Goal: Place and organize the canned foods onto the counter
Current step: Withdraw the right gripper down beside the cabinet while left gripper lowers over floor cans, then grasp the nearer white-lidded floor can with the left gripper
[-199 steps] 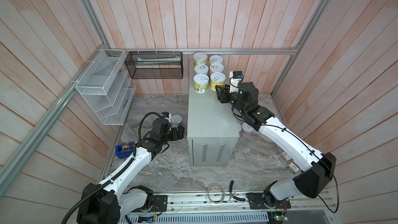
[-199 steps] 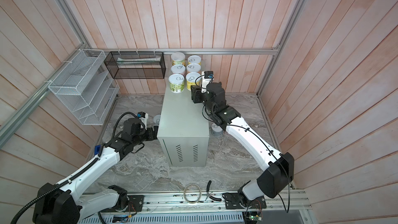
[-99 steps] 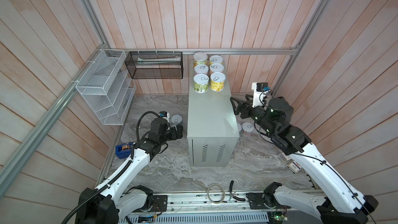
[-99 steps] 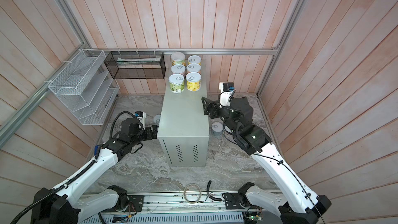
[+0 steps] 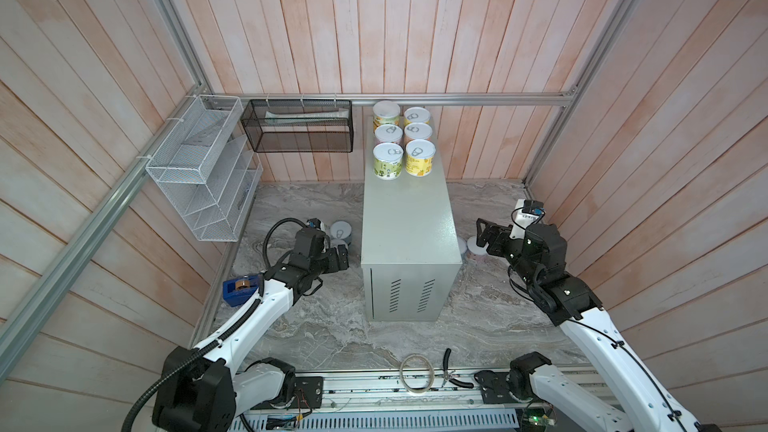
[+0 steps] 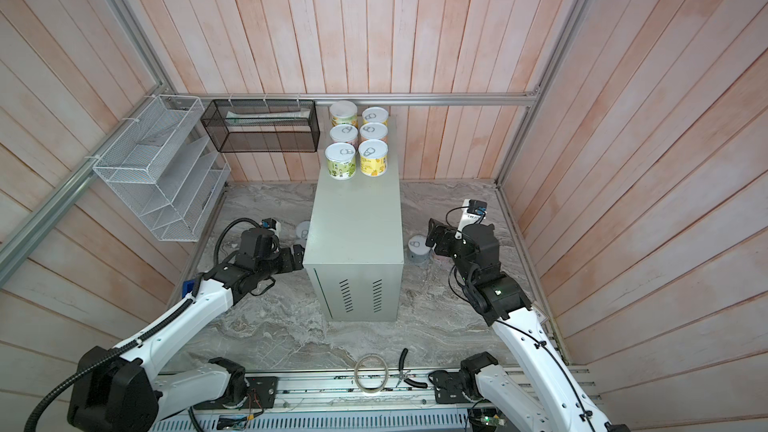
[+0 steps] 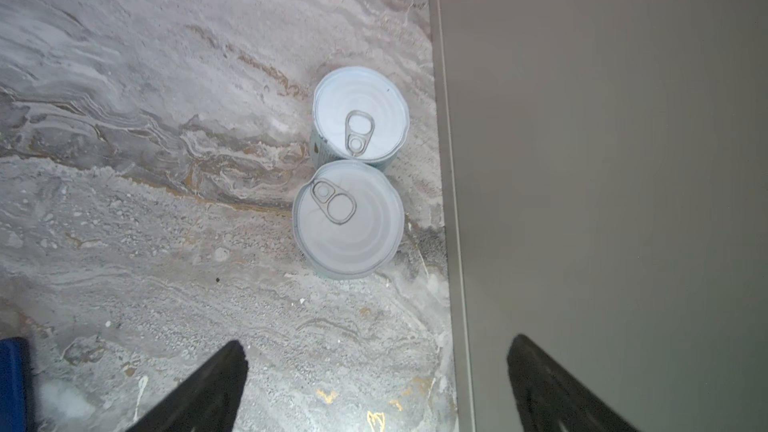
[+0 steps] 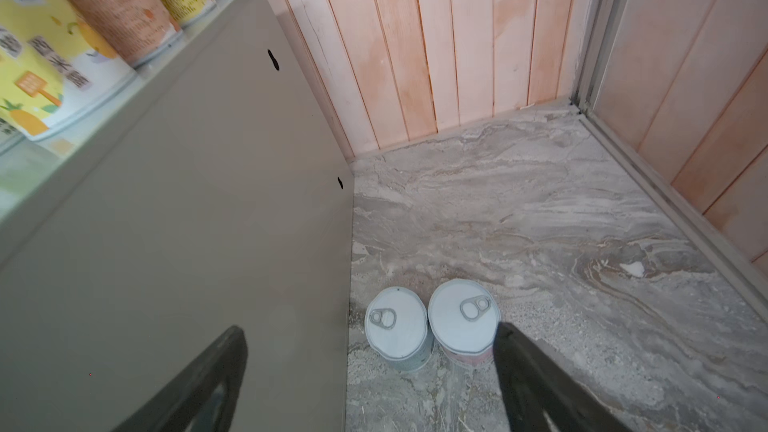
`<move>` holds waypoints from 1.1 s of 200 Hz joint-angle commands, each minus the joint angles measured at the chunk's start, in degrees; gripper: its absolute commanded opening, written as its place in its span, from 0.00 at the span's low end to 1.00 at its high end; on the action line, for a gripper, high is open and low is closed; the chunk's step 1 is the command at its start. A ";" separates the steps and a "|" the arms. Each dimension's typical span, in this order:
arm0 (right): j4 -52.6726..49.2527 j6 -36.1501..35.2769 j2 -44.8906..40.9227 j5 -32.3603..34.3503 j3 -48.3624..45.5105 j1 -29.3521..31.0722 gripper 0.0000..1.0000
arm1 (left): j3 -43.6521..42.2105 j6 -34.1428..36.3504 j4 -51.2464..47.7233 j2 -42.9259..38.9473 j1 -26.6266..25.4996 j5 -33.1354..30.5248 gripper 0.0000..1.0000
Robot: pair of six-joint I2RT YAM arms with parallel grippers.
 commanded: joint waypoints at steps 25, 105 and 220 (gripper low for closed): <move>4.43 2.72 4.04 -7.38 -2.41 -0.66 0.92 | 1.24 0.94 2.28 3.44 0.37 1.36 1.00; 6.99 2.67 5.86 -9.08 -1.14 -0.64 0.92 | 5.97 0.65 6.36 15.93 0.37 -2.86 1.00; 5.84 2.41 6.69 -8.96 -0.05 -0.68 0.91 | 11.38 0.99 10.50 30.62 0.37 -7.94 0.96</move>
